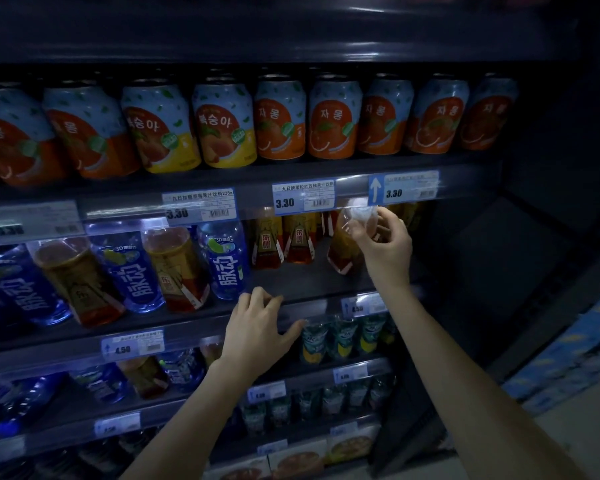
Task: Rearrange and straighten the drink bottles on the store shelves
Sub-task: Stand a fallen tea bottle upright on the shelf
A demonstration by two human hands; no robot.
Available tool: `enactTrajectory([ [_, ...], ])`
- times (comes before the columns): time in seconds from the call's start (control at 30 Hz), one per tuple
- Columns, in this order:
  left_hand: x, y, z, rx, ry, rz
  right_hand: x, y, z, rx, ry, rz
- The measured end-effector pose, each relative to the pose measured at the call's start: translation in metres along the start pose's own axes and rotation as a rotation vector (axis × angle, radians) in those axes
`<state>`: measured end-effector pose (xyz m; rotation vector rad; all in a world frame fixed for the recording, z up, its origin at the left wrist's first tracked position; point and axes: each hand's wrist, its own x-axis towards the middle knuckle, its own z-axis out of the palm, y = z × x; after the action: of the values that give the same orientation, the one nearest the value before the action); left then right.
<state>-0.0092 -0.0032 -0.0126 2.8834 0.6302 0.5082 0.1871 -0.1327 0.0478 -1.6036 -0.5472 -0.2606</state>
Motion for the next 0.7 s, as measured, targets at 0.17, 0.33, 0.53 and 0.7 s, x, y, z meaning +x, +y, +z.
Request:
enactTrajectory([
  [0.17,0.0,0.001,0.0,0.021,-0.017,-0.009,0.008,0.015,0.012,-0.019,0.042,0.01],
  [0.33,-0.001,0.002,0.0,0.026,-0.02,-0.013,0.009,0.031,0.014,-0.088,0.056,0.0],
  [0.53,-0.001,0.002,0.0,0.03,-0.018,-0.014,0.0,0.04,0.018,-0.113,0.045,0.029],
  [0.7,0.0,0.002,0.001,0.043,-0.028,-0.019,-0.025,0.054,0.024,-0.235,0.078,0.109],
])
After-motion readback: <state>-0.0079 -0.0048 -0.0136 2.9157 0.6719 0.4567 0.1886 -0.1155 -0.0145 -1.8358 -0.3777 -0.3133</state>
